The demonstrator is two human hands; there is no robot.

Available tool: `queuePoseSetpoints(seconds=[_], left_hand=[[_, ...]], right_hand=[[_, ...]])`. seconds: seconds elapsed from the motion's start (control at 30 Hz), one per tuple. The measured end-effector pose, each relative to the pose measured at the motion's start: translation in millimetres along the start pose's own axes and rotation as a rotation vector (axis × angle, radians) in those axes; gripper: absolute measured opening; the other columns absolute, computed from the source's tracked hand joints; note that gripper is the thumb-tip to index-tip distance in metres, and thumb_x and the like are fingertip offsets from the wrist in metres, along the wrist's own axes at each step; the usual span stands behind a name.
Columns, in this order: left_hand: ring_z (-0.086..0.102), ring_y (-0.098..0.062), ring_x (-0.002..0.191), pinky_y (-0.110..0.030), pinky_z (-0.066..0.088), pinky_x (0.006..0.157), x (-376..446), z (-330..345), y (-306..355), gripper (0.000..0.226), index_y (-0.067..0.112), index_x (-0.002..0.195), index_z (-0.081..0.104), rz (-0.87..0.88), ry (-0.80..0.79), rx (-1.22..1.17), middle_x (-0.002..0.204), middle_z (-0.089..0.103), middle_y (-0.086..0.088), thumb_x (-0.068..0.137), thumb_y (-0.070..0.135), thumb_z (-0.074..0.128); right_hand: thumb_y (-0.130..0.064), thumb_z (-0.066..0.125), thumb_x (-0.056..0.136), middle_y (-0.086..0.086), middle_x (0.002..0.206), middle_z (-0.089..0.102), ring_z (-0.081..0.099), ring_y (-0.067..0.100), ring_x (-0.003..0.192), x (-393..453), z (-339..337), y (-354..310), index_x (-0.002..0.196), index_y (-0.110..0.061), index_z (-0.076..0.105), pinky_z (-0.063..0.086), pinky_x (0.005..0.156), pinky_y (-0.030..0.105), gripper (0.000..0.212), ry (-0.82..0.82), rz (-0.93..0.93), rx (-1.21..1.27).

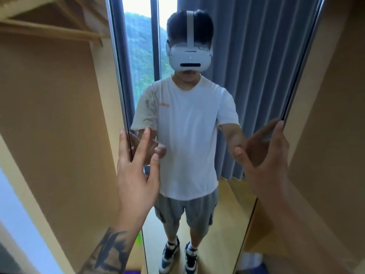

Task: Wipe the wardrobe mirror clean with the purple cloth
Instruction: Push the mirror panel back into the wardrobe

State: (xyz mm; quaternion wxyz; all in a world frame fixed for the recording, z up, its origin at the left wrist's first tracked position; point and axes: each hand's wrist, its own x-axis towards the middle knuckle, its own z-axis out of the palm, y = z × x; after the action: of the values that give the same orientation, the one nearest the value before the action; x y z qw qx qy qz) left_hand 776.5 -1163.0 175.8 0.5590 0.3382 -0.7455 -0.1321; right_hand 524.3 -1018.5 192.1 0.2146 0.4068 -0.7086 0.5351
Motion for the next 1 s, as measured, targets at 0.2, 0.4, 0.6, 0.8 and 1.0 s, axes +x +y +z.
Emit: queuePoseSetpoints(seconds=[0.2, 0.4, 0.6, 0.8, 1.0], left_hand=[[-0.003, 0.017, 0.148, -0.038, 0.037, 0.11, 7, 12, -5, 0.062, 0.061, 0.156, 0.025, -0.019, 0.013, -0.002, 0.174, 0.0, 0.016, 0.104, 0.042, 0.053], [-0.005, 0.022, 0.144, -0.023, 0.022, 0.11, 13, 28, -7, 0.065, 0.064, 0.154, 0.025, -0.06, -0.015, -0.099, 0.174, 0.0, 0.015, 0.104, 0.04, 0.058], [0.003, 0.006, 0.152, -0.03, 0.02, 0.116, 16, 37, -6, 0.061, 0.065, 0.154, 0.024, -0.084, -0.001, -0.128, 0.174, 0.001, 0.016, 0.101, 0.055, 0.051], [0.003, -0.001, 0.154, -0.035, 0.02, 0.117, 16, 42, -12, 0.066, 0.068, 0.154, 0.018, -0.098, -0.031, -0.107, 0.172, -0.005, 0.022, 0.097, 0.061, 0.051], [0.017, -0.019, 0.159, -0.04, 0.023, 0.124, 4, 46, -7, 0.071, 0.053, 0.16, 0.021, -0.164, -0.183, -0.096, 0.175, 0.007, 0.011, 0.097, 0.063, 0.052]], right_hand=[[-0.086, 0.055, 0.081, -0.005, 0.16, 0.027, 0.033, 0.022, 0.146, -8, 6, 1, 0.164, -0.045, -0.006, 0.034, 0.106, 0.036, 0.111, 0.103, 0.0, 0.029], [-0.06, 0.075, 0.08, 0.003, 0.16, 0.032, 0.03, 0.01, 0.143, -19, 4, -7, 0.165, -0.039, -0.001, 0.028, 0.109, 0.03, 0.116, 0.182, -0.031, -0.033], [-0.058, 0.071, 0.084, 0.002, 0.155, 0.033, 0.035, 0.023, 0.139, -27, 0, -17, 0.163, -0.041, -0.003, 0.032, 0.106, 0.041, 0.11, 0.24, -0.074, -0.069], [-0.04, 0.074, 0.09, 0.002, 0.151, 0.033, 0.042, 0.023, 0.133, -35, -3, -13, 0.164, -0.04, 0.003, 0.041, 0.098, 0.037, 0.103, 0.251, -0.116, -0.029], [-0.002, 0.065, 0.089, 0.031, 0.136, 0.049, 0.03, -0.024, 0.133, -52, -24, -41, 0.146, 0.02, 0.039, 0.019, 0.11, -0.002, 0.066, 0.334, -0.31, -0.037]])
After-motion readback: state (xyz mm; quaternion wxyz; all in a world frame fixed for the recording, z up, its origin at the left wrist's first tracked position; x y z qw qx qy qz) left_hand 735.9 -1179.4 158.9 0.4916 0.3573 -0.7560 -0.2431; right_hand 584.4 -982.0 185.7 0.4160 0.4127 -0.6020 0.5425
